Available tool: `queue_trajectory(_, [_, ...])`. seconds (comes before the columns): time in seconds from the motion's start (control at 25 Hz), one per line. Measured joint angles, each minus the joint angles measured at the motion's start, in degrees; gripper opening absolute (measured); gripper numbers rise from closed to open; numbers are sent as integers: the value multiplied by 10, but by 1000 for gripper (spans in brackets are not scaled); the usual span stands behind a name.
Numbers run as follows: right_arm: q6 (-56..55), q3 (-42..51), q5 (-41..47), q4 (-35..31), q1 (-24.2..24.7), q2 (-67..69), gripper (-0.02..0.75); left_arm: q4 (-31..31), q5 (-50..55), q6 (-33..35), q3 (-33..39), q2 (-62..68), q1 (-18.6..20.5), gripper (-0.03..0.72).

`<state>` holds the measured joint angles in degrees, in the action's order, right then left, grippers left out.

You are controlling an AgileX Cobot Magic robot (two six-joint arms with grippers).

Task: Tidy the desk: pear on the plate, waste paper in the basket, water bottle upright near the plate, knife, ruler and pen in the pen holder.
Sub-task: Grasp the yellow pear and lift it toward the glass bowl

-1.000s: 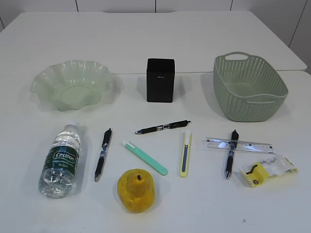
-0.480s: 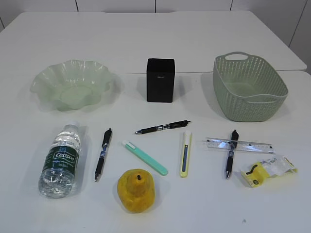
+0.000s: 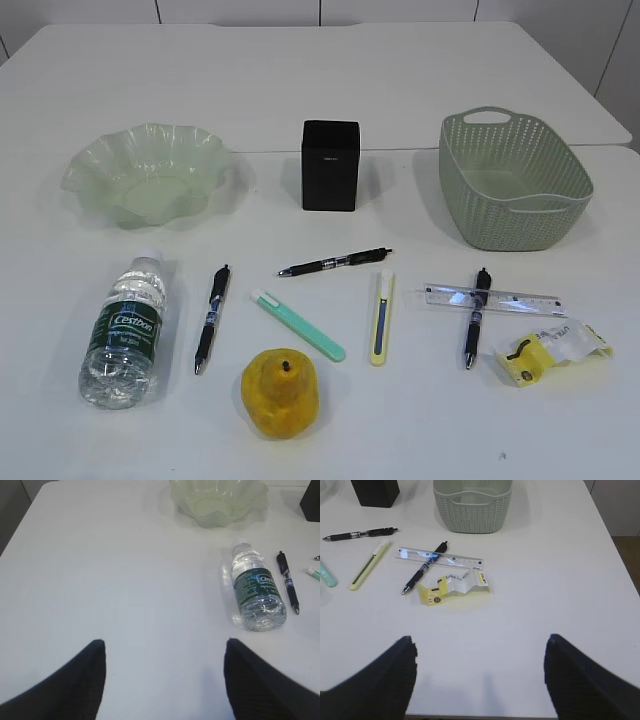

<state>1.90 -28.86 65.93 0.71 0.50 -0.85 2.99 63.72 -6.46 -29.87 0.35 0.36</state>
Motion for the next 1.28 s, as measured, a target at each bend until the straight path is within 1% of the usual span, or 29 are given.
queue_trajectory(0.16, [0,-2,-6,0,0,0,587,0,0,0,0,0,0,517])
queue_trajectory(0.4, [-6,-10,-59,-18,0,4,588,0,-2,0,0,0,0,503])
queue_trajectory(0.64, [-8,-10,-131,-30,0,94,587,-12,-63,0,-15,14,0,502])
queue_trajectory(0.88, [8,-23,-185,-38,0,208,587,-15,-123,0,-35,107,0,501])
queue_trajectory(1.08, [13,-44,-240,-41,0,272,587,-16,-175,0,-51,198,0,501])
queue_trajectory(1.28, [18,-69,-268,-41,0,321,587,-15,-189,42,-75,284,-4,500])
